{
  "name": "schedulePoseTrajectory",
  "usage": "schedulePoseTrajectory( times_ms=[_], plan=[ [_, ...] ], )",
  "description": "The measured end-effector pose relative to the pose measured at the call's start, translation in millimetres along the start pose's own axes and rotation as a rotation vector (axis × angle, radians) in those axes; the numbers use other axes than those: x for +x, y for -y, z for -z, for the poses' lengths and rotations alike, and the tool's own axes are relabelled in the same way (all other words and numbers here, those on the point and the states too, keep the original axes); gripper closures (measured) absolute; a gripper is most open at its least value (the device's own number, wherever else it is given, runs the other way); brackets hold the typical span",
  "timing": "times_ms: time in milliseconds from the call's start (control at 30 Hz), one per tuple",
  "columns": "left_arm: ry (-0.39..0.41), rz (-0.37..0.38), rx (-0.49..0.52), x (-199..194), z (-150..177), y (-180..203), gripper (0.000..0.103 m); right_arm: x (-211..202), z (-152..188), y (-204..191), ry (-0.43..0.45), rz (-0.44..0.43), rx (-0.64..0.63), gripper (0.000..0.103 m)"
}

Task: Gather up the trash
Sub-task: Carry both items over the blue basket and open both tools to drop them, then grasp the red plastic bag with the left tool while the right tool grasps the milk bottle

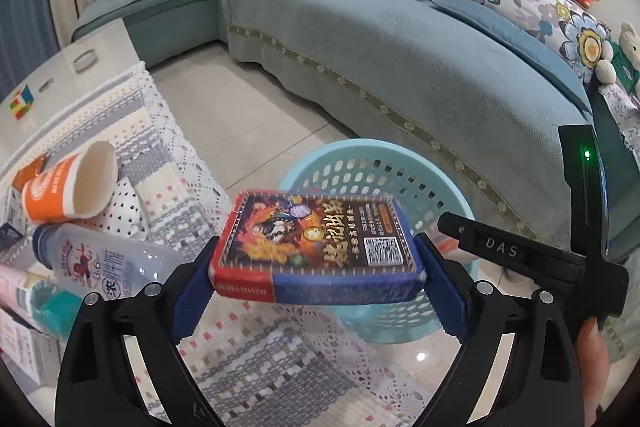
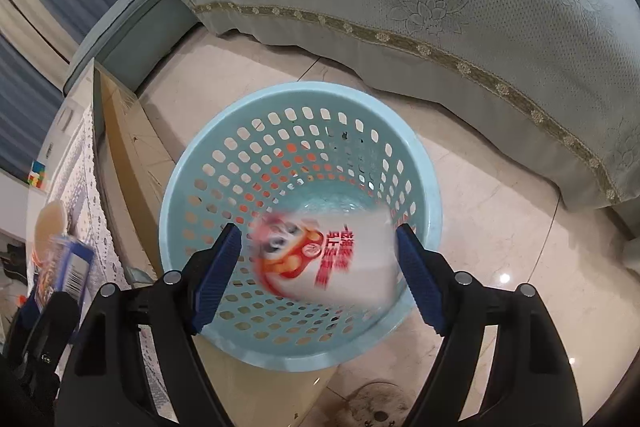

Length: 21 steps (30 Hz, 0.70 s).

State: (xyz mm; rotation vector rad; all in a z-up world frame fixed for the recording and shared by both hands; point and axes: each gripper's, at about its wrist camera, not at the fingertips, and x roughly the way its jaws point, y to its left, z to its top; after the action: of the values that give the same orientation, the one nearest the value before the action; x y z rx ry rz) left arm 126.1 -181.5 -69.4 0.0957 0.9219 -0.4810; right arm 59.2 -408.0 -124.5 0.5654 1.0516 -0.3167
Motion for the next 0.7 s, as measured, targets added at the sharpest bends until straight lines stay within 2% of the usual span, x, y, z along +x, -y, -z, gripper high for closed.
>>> schedulePoseTrajectory(
  times_ms=[200,367,533,700],
  plan=[
    [0.013,0.013,0.009,-9.9,-2.3,-1.5,0.013,-11.0,-0.2,2.1,0.041,-0.005,0.007,0.025],
    [0.033,0.003,0.027,-22.6,-5.3,-3.5,0.011,-30.5,-1.9,0.2,0.121,-0.015,0.020,0.025],
    [0.066,0.017,0.004,-46.1,2.2,-16.2,0.011,-50.5,4.8,-26.4,0.201,-0.030,-0.085,0.025],
    [0.149,-0.043,-0.018,-92.7,16.3,-39.3,0.011,-82.6,20.6,-65.6,0.331,-0.086,-0.222,0.025]
  ],
)
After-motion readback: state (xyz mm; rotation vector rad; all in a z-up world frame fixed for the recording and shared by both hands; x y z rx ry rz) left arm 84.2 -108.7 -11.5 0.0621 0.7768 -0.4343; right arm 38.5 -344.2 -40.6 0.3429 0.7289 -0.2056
